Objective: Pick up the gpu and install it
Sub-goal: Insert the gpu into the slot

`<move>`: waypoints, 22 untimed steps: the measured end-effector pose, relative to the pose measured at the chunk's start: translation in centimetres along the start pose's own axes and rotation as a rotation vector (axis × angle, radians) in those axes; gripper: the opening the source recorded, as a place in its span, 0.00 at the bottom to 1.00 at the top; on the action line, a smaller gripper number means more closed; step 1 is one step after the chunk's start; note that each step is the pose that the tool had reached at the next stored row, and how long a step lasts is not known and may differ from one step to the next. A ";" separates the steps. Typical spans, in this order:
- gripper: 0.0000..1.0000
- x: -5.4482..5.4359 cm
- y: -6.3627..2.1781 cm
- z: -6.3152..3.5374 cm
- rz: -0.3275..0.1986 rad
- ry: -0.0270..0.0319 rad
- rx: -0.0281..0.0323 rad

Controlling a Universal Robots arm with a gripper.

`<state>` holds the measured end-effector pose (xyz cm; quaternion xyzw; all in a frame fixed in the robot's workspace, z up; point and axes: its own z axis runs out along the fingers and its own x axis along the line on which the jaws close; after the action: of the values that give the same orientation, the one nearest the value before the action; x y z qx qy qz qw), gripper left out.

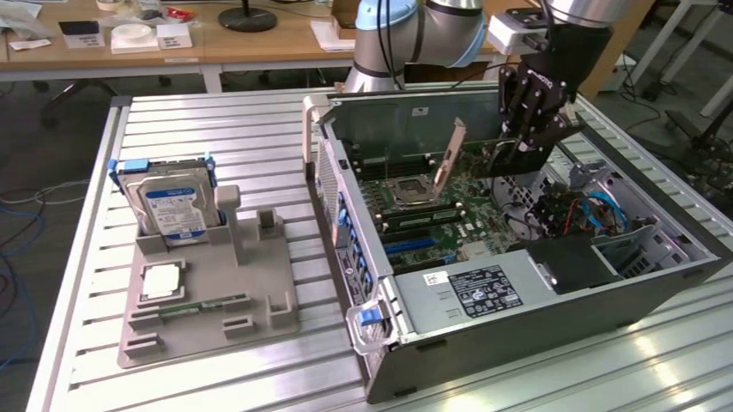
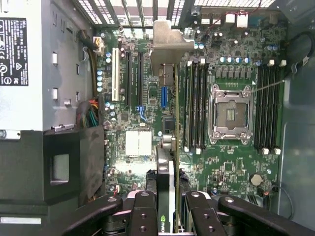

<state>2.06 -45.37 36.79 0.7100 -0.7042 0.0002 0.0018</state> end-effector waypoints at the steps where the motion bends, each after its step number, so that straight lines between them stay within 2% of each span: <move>1: 0.27 0.0 0.03 0.16 0.000 -0.0001 0.0001; 15: 0.27 0.0 0.09 0.37 0.000 0.0000 0.0000; 22: 0.27 0.0 0.13 1.06 0.000 0.0000 0.0000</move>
<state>1.93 -45.37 35.73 0.7100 -0.7042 0.0002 0.0018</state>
